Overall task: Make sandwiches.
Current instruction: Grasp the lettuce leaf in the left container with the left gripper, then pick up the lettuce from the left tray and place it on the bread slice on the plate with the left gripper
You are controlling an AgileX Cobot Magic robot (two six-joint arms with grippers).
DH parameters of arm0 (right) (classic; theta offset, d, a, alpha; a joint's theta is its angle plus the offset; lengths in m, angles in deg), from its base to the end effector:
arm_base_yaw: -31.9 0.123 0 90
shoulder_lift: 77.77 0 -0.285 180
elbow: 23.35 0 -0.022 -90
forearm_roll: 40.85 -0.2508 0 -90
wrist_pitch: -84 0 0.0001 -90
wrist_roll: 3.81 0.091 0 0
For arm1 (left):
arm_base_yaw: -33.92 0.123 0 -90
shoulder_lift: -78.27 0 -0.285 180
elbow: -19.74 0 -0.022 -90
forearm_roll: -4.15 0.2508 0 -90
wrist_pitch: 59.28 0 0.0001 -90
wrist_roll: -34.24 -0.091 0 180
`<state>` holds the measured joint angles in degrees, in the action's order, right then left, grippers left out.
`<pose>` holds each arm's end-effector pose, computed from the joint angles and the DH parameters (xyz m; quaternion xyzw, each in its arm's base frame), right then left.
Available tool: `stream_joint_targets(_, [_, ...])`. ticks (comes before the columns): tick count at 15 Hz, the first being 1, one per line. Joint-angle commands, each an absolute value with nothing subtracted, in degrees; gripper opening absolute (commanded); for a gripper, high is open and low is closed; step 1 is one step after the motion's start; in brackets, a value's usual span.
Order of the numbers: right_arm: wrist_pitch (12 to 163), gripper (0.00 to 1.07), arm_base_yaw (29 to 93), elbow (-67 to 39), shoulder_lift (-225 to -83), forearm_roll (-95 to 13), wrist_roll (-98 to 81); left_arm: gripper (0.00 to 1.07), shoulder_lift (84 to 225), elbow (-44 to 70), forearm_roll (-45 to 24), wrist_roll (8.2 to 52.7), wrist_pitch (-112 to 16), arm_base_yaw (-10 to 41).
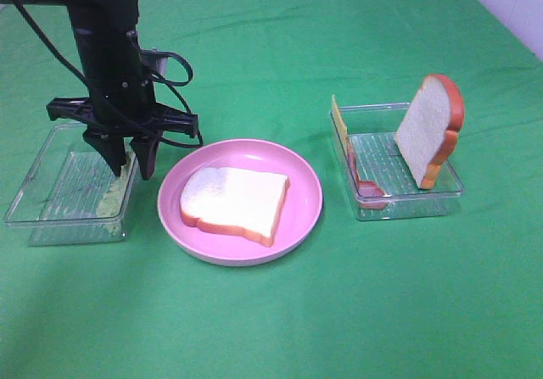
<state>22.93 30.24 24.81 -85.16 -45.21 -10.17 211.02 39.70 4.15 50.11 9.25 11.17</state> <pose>-0.0069 0.0063 0.2790 -0.0367 0.8495 0.0012 0.5263 0.3975 -0.1667 0.1644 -0.0600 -0.9981 -0.0038 0.0109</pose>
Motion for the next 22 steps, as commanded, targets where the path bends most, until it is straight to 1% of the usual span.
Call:
stream_joint_targets(1, [23.33, 0.83, 29.72, 24.87, -84.35, -45.44, -10.34, 0.22, 211.19, 39.3, 4.5, 50.57, 8.96, 10.89])
stream_joint_targets(2, [23.33, 0.83, 29.72, 24.87, -84.35, -45.44, -10.34, 0.1, 211.19, 39.3, 4.61, 50.57, 8.96, 10.89])
stream_joint_targets(3, [23.33, 0.83, 29.72, 24.87, -84.35, -45.44, -10.34, 0.0, 211.19, 39.35, 4.78, 50.57, 8.96, 10.89])
stream_joint_targets(8, [23.33, 0.83, 29.72, 24.87, -84.35, -45.44, -10.34, 0.0, 208.67, 40.39, 3.29, 50.45, 10.68, 10.89])
stream_joint_targets(9, [23.33, 0.83, 29.72, 24.87, -84.35, -45.44, -10.34, 0.0, 206.78, 40.39, 2.26, 50.22, 10.68, 10.83])
stream_joint_targets(11, [23.33, 0.83, 29.72, 24.87, -84.35, -45.44, -10.34, 0.0, 202.31, 40.39, -3.24, 48.27, 9.99, 10.72])
stream_joint_targets(13, [23.33, 0.83, 29.72, 24.87, -84.35, -45.44, -10.34, 0.0, 200.82, 40.39, -10.74, 43.81, 7.53, 10.26])
stream_joint_targets(14, [23.33, 0.83, 29.72, 24.87, -84.35, -45.44, -10.34, 0.0, 200.82, 40.39, -13.15, 42.72, 6.84, 9.91])
stream_joint_targets(15, [23.33, 0.83, 29.72, 24.87, -84.41, -45.49, -10.34, 0.0, 201.11, 40.39, -16.47, 40.48, 5.46, 9.51])
stream_joint_targets(17, [23.33, 0.83, 29.72, 24.87, -84.41, -45.55, -10.34, 0.0, 202.88, 40.39, -25.3, 35.21, 0.02, 6.99])
stream_joint_targets(18, [23.33, 0.83, 29.72, 24.87, -84.41, -45.61, -10.34, 0.0, 204.2, 40.39, -27.7, 33.49, -1.41, 5.79])
stream_joint_targets(19, [23.33, 0.83, 29.72, 24.87, -84.41, -45.67, -10.34, 0.0, 205.58, 40.39, -28.45, 31.83, -2.67, 4.93])
stream_joint_targets(20, [23.33, 0.83, 29.72, 24.87, -84.41, -45.67, -10.34, 0.0, 206.89, 40.39, -28.39, 31.09, -3.65, 4.3])
stream_joint_targets(22, [23.33, 0.83, 29.72, 24.87, -84.41, -45.67, -10.34, 0.0, 209.76, 40.39, -27.02, 31.09, -3.47, 4.01])
